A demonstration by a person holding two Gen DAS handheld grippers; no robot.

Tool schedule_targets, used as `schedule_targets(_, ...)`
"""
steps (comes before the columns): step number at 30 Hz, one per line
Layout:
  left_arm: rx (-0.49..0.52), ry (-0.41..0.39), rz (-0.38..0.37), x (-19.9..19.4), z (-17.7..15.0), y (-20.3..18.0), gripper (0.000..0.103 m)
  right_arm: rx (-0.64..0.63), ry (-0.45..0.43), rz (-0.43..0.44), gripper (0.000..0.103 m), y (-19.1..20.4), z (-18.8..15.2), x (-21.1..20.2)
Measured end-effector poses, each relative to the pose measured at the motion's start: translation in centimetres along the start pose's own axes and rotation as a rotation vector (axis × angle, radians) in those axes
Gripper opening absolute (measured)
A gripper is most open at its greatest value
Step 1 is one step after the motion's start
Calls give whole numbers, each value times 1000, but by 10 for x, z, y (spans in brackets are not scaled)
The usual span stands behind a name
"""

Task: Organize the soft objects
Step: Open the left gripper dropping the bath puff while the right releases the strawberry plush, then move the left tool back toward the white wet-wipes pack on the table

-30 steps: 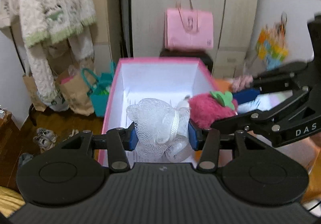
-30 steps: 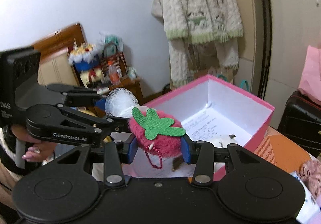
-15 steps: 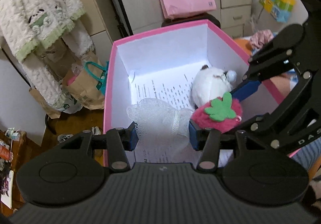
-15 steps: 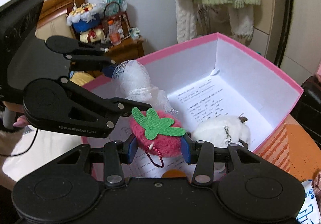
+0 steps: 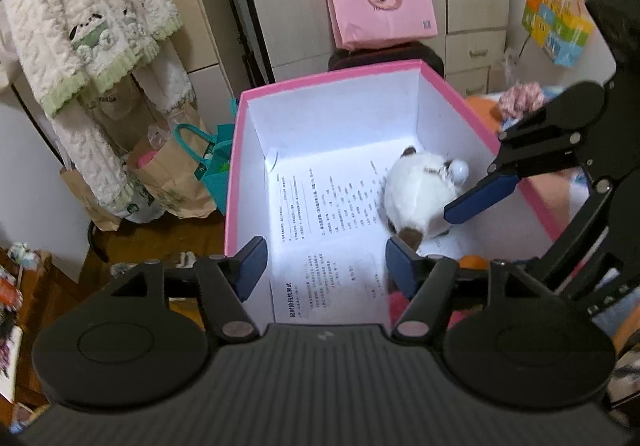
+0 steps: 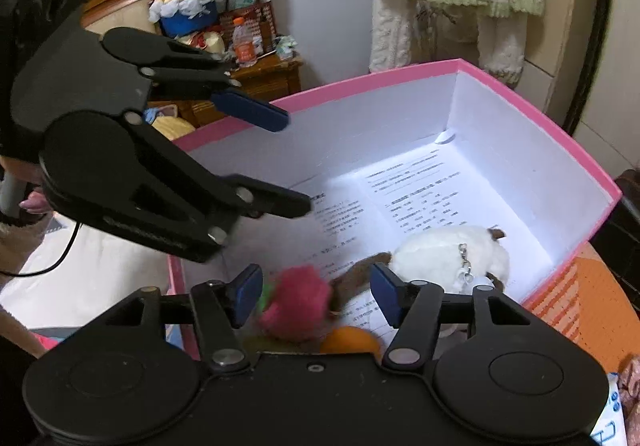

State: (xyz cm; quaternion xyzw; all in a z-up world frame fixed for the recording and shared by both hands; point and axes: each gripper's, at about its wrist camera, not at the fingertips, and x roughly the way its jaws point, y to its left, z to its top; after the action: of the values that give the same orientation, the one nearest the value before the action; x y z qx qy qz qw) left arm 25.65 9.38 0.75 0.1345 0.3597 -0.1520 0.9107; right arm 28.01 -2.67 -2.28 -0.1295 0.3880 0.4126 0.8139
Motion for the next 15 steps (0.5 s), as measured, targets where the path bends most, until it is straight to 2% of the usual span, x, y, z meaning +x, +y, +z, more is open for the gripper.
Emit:
schedule_targets(9,-94,35,-150,-30,3,4,67,19,-46,-52,65,10,0,-33)
schedule_targets(15,-95,22,-192,-57,2,-5,69,-6,-63,-95,65,28,-5,-56)
